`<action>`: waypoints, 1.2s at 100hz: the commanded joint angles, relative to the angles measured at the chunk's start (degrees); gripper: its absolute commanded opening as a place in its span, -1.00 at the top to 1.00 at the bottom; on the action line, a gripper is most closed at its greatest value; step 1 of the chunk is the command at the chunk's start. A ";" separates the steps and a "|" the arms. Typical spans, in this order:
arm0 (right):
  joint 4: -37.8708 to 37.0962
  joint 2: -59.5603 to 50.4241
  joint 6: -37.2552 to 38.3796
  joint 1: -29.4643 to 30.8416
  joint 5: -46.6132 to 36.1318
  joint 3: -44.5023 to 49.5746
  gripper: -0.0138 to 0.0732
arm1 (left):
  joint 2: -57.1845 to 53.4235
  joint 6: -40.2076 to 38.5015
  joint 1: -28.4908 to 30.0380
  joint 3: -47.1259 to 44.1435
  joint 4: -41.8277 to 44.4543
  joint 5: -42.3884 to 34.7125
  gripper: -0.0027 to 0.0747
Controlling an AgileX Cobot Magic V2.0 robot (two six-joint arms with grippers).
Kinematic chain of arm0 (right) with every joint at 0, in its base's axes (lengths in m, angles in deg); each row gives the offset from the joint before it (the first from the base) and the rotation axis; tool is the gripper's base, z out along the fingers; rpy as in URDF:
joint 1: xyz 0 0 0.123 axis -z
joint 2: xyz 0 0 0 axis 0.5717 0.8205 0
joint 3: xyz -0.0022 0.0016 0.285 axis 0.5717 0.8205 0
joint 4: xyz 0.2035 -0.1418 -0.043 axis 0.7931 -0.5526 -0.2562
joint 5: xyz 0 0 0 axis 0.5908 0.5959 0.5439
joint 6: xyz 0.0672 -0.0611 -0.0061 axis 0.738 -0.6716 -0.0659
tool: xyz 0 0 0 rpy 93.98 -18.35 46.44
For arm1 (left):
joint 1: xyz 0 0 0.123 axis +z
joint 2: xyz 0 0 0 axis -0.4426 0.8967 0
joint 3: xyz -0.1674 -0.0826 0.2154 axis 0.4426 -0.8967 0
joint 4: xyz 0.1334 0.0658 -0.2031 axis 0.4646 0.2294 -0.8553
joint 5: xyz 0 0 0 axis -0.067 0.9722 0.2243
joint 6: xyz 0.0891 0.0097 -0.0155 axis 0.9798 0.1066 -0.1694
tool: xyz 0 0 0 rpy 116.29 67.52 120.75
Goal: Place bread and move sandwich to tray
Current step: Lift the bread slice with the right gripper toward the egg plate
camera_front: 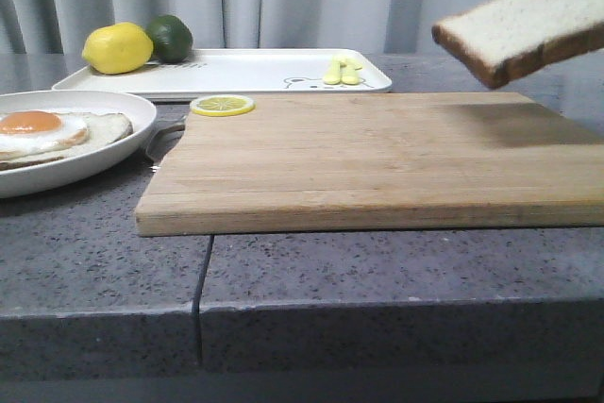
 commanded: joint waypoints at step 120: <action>19.92 13.56 6.62 -66.96 -50.93 -22.41 0.81 | 0.28 -0.35 0.10 2.05 -1.37 -3.42 -0.06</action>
